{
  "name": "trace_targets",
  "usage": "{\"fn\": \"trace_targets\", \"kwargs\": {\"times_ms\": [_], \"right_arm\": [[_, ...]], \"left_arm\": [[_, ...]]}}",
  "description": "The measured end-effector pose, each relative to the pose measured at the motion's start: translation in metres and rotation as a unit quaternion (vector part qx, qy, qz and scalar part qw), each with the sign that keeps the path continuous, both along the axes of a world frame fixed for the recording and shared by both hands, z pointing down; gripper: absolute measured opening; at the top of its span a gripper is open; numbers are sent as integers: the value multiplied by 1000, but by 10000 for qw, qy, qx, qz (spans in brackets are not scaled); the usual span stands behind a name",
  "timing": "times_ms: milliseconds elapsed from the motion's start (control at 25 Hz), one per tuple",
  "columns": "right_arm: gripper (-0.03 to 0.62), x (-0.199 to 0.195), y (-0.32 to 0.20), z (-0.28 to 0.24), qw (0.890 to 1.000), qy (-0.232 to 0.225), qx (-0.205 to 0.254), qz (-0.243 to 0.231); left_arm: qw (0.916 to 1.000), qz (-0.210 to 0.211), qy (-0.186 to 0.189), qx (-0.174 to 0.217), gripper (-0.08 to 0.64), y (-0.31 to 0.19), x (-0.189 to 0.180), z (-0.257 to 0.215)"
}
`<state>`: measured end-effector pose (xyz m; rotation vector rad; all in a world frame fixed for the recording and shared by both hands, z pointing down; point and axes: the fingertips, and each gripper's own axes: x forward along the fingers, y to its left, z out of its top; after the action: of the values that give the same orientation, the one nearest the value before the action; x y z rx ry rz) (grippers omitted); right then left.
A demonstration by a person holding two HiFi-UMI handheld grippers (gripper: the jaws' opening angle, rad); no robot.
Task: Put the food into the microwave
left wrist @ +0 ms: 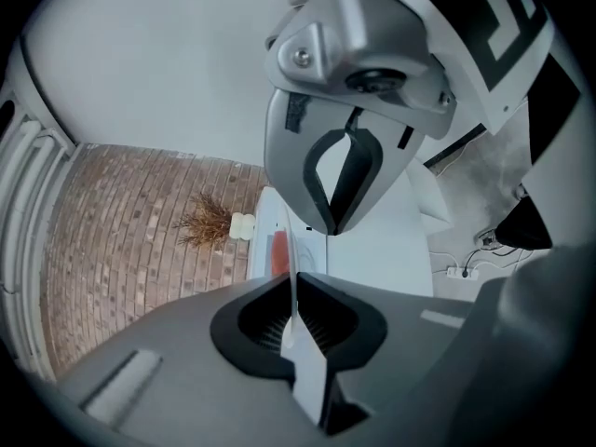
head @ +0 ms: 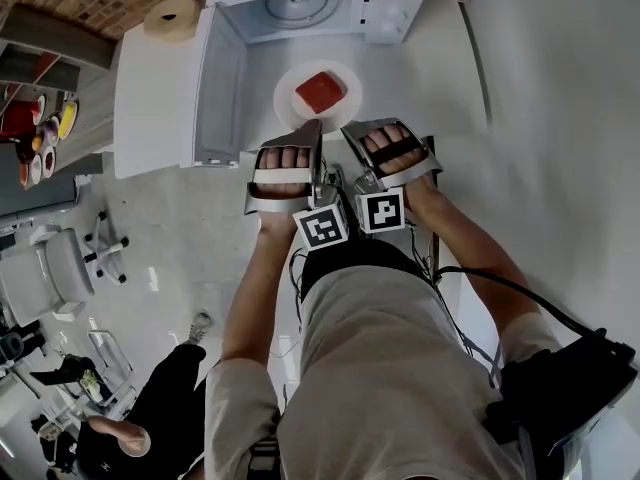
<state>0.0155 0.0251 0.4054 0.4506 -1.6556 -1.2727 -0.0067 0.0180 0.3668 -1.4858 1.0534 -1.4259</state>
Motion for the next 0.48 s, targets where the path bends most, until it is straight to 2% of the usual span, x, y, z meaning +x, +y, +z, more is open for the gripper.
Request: {"fn": "trace_targets", "kwargs": {"times_ms": [200, 480], "right_arm": [[8, -10, -42, 9, 9999, -12, -101, 46], [8, -23, -85, 17, 9999, -64, -120, 52]], "left_arm": [[9999, 20, 111, -35, 28, -42, -8, 11], [10000, -27, -21, -77, 26, -90, -21, 21]]}}
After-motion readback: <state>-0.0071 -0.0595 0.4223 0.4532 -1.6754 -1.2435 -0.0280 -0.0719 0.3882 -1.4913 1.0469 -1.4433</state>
